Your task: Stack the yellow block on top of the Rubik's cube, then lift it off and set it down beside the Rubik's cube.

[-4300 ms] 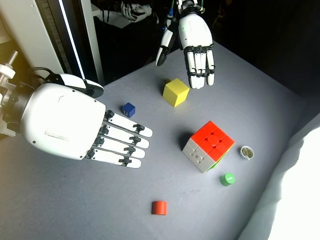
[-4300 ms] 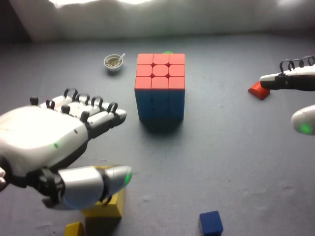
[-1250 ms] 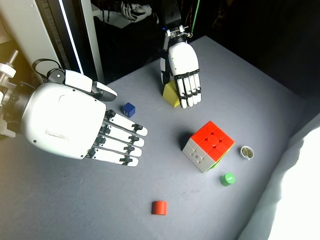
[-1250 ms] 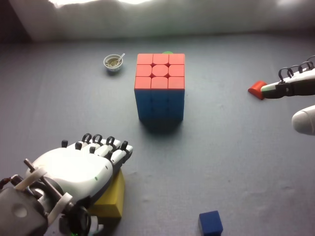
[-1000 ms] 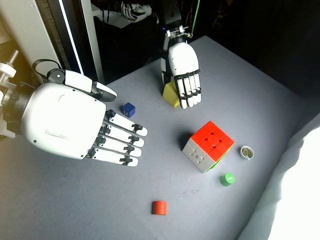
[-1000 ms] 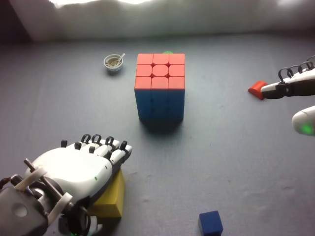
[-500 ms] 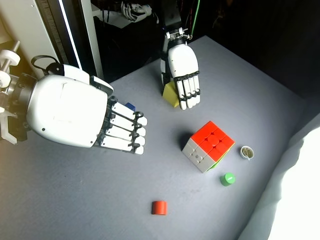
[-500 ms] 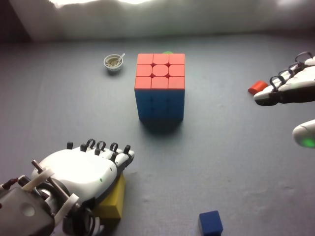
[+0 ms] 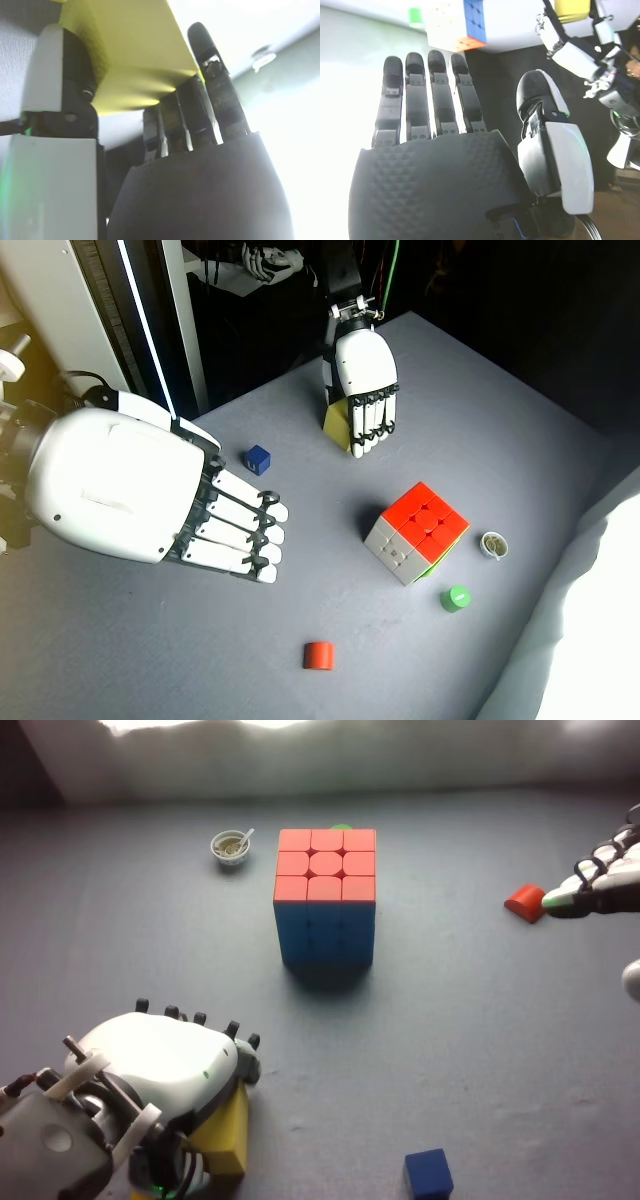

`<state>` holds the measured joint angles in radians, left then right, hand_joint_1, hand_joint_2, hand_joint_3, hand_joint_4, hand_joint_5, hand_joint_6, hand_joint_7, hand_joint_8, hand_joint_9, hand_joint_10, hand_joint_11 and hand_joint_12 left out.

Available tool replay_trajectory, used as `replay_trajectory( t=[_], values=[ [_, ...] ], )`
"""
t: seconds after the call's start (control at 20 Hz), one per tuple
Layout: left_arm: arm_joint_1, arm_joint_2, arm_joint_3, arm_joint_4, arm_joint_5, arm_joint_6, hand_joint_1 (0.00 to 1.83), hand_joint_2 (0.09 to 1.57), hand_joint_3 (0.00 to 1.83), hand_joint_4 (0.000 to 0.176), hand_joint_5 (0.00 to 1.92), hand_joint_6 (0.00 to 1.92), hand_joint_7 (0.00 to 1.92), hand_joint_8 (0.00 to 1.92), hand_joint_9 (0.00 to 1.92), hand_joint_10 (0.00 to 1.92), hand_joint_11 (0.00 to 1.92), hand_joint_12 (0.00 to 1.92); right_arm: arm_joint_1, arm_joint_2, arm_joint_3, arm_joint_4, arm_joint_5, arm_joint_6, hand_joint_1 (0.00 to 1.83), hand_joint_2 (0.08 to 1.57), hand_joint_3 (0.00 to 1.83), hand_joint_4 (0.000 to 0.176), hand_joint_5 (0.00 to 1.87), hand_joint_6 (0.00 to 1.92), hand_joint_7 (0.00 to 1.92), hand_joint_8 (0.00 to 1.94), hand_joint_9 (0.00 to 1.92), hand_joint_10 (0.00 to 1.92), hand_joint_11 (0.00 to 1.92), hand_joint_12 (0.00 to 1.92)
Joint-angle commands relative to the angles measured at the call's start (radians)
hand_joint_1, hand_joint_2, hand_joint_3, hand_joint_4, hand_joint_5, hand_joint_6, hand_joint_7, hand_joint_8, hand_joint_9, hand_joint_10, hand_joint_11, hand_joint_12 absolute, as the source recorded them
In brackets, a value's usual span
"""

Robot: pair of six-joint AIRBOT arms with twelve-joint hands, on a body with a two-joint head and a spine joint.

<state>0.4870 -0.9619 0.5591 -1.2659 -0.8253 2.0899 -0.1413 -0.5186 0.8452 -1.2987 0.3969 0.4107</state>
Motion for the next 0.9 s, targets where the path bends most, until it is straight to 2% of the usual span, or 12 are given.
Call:
replay_trajectory(
  t=[0.0, 0.05, 0.1, 0.15, 0.45, 0.65, 0.75, 0.85],
  values=[
    [-0.012, 0.004, -0.002, 0.039, -0.036, 0.004, 1.25, 1.22, 0.0, 0.0, 0.77, 1.0, 0.82, 1.46, 0.66, 1.19, 0.49, 1.25, 0.006, 0.014, 0.001, 0.032, 0.093, -0.023, 0.0, 1.36, 0.0, 0.0, 0.27, 0.0, 0.28, 0.0, 0.24, 0.0, 0.0, 0.51],
    [-0.018, 0.004, -0.002, 0.039, -0.036, 0.004, 1.23, 1.2, 0.0, 0.0, 0.86, 0.92, 0.82, 1.48, 0.69, 1.04, 0.51, 1.25, 0.006, 0.015, 0.001, 0.032, 0.071, -0.039, 0.0, 1.36, 0.0, 0.0, 0.27, 0.0, 0.27, 0.0, 0.23, 0.0, 0.0, 0.5],
    [-0.022, 0.004, -0.001, 0.039, -0.036, 0.004, 1.24, 1.18, 0.0, 0.0, 0.96, 0.79, 0.81, 1.46, 0.71, 1.01, 0.52, 1.27, 0.006, 0.016, 0.001, 0.032, 0.031, -0.052, 0.0, 1.36, 0.0, 0.0, 0.28, 0.0, 0.28, 0.0, 0.24, 0.0, 0.0, 0.51],
    [-0.03, 0.004, 0.001, 0.039, -0.031, 0.004, 1.24, 1.16, 0.0, 0.0, 1.0, 0.75, 0.81, 1.44, 0.73, 0.99, 0.52, 1.26, 0.006, 0.016, 0.001, 0.032, -0.014, -0.063, 0.0, 1.36, 0.0, 0.0, 0.29, 0.01, 0.28, 0.0, 0.24, 0.0, 0.0, 0.51],
    [-0.119, 0.015, 0.054, 0.037, 0.131, 0.032, 1.25, 1.15, 0.0, 0.0, 1.05, 0.69, 0.81, 1.42, 0.74, 0.95, 0.51, 1.26, 0.023, 0.022, -0.004, 0.032, -0.241, -0.076, 0.0, 1.36, 0.0, 0.0, 0.25, 0.0, 0.25, 0.0, 0.2, 0.0, 0.0, 0.43],
    [-0.197, 0.027, 0.103, -0.011, 0.229, 0.096, 1.24, 1.17, 0.0, 0.0, 1.02, 0.76, 0.77, 1.47, 0.67, 1.0, 0.46, 1.31, 0.017, 0.022, -0.004, 0.032, -0.165, -0.136, 0.0, 1.37, 0.0, 0.0, 0.28, 0.0, 0.28, 0.0, 0.24, 0.0, 0.0, 0.51],
    [-0.253, 0.03, 0.136, -0.054, 0.283, 0.16, 1.22, 1.19, 0.0, 0.0, 0.94, 0.88, 0.78, 1.47, 0.65, 1.03, 0.45, 1.34, 0.024, 0.022, -0.016, 0.032, -0.166, -0.12, 0.0, 1.37, 0.0, 0.0, 0.29, 0.0, 0.28, 0.0, 0.24, 0.0, 0.0, 0.52],
    [-0.296, 0.031, 0.165, -0.093, 0.324, 0.209, 1.23, 1.16, 0.0, 0.0, 1.0, 0.79, 0.82, 1.41, 0.69, 0.98, 0.48, 1.31, 0.032, 0.024, -0.032, 0.032, -0.177, -0.112, 0.02, 1.37, 0.0, 0.0, 0.29, 0.0, 0.29, 0.01, 0.24, 0.0, 0.0, 0.5]
  ],
)
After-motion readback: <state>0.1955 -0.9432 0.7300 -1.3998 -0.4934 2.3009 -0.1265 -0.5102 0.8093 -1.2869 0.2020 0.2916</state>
